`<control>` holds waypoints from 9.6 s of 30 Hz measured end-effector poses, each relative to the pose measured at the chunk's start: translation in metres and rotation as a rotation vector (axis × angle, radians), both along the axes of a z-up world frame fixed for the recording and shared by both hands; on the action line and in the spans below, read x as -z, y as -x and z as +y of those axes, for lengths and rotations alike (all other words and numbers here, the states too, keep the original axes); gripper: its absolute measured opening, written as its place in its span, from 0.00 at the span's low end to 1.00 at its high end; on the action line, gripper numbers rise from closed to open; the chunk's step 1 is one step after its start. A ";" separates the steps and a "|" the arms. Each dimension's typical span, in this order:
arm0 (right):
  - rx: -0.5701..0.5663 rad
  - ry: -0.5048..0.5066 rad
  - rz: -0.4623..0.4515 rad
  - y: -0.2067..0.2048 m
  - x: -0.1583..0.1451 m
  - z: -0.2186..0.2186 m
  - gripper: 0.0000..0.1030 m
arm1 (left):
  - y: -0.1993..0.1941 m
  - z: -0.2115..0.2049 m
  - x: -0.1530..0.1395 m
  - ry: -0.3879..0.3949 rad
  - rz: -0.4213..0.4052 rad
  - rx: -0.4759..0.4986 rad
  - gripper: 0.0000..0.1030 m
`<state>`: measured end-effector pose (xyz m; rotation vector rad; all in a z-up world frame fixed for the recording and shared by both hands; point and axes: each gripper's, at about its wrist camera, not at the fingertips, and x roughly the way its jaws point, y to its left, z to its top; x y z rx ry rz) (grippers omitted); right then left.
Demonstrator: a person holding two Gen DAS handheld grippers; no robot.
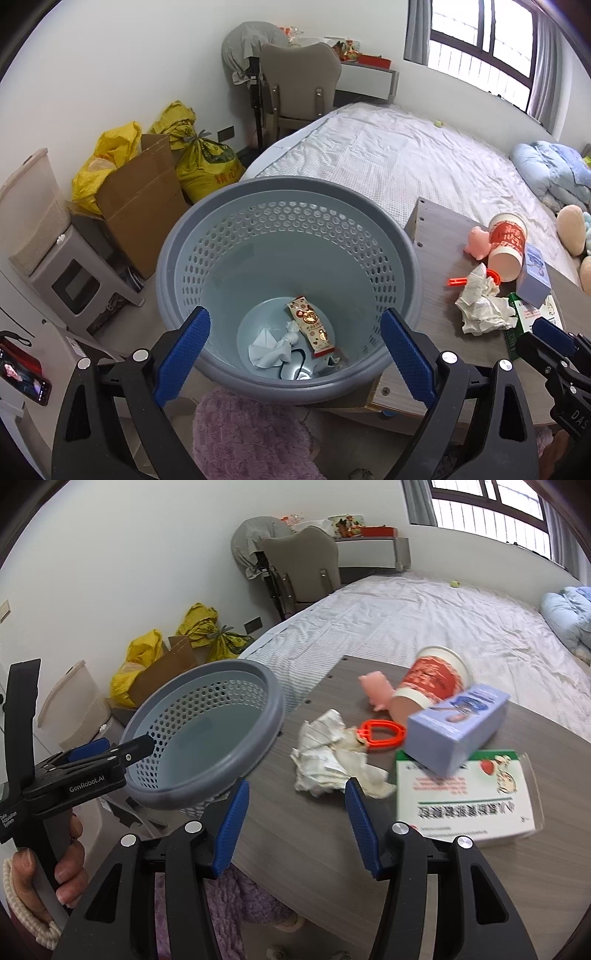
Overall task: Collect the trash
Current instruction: 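Withdraw both grippers from the basket toward the table, then move both open grippers over the table toward the tissue and medicine box, then grasp the white-green medicine box with the right gripper while the left gripper grasps the crumpled tissue, then carry the tissue and medicine box over the basket and release both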
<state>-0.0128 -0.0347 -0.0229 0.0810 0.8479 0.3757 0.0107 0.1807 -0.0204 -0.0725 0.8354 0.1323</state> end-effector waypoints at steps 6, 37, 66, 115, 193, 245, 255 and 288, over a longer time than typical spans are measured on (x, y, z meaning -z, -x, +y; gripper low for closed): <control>0.055 0.008 -0.002 0.009 0.001 -0.025 0.51 | 0.000 -0.024 0.003 -0.005 0.008 0.048 0.89; 0.195 0.118 0.032 0.010 0.032 -0.056 0.52 | -0.003 -0.079 0.016 -0.007 0.033 0.153 0.89; 0.293 0.414 -0.022 0.001 0.039 -0.037 0.54 | -0.002 -0.080 0.017 0.013 0.037 0.163 0.89; 0.432 0.156 -0.003 0.004 0.013 -0.173 0.62 | -0.022 -0.145 0.027 -0.028 0.082 0.261 0.89; 0.462 -0.004 0.113 0.018 0.022 -0.199 0.75 | -0.055 -0.175 0.047 0.011 0.118 0.292 0.45; -0.046 0.060 -0.019 -0.090 -0.040 0.073 0.75 | -0.040 0.036 -0.002 0.046 -0.019 -0.017 0.43; -0.117 0.083 0.015 -0.109 -0.019 0.118 0.75 | -0.054 0.068 0.011 0.048 0.010 -0.047 0.43; -0.143 0.106 0.040 -0.117 -0.004 0.137 0.76 | -0.054 0.089 0.020 0.067 0.040 -0.101 0.62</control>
